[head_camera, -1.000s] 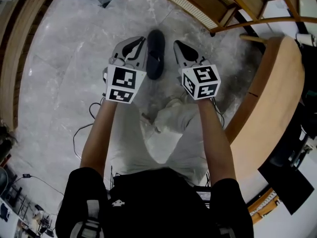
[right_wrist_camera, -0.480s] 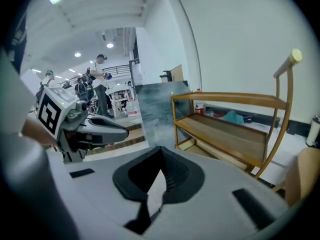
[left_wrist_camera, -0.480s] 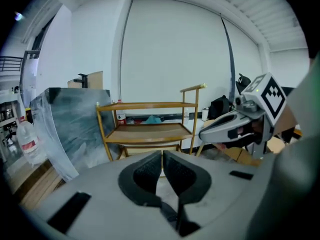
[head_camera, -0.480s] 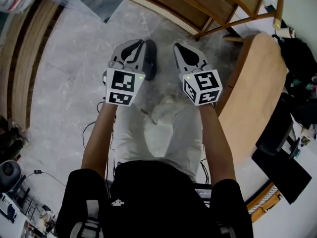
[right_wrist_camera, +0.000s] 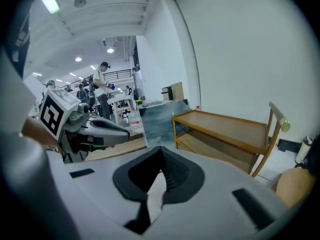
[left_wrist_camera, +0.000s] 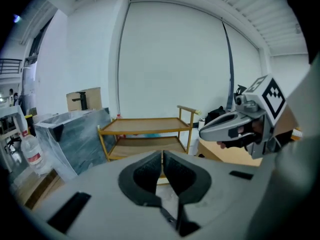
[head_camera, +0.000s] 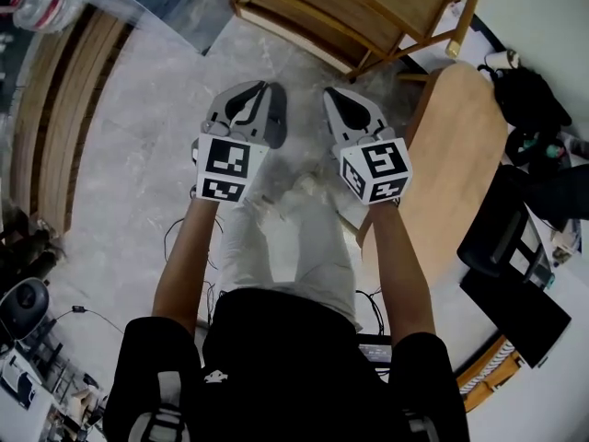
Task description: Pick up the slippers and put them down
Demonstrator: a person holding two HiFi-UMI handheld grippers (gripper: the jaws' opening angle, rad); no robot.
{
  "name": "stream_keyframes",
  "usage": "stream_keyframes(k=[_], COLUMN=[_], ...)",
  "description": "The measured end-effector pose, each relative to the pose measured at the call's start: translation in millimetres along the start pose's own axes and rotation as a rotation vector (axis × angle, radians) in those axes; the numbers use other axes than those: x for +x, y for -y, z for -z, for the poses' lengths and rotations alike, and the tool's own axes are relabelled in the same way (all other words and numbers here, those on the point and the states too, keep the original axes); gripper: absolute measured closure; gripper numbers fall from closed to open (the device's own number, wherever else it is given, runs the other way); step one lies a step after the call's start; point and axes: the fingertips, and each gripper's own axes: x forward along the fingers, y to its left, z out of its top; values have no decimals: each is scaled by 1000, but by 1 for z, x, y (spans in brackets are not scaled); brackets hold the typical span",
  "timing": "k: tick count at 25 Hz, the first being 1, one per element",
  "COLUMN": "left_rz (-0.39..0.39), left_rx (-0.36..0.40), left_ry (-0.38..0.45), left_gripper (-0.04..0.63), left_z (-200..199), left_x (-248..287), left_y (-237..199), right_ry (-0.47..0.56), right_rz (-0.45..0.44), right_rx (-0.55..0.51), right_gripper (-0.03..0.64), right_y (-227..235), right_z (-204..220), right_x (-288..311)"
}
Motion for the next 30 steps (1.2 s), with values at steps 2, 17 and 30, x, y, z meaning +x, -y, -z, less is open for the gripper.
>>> stream_keyframes(k=[2,17,30], left_rz=[3,44,82], left_rx=[4,45,90], left_ry=[-2,64,177], left_gripper=[583,583,583], left_z=[-20,-106,-147], left_x=[-14,-120,-218], left_y=[1,10,15], right_ry=[3,107,181], right_rz=[1,44,88], right_rx=[-2,7,-62], right_gripper=[618,618,618], right_y=[-5,-70,-152], right_z=[-19,-134,-193], right_x=[-12,-87,-141])
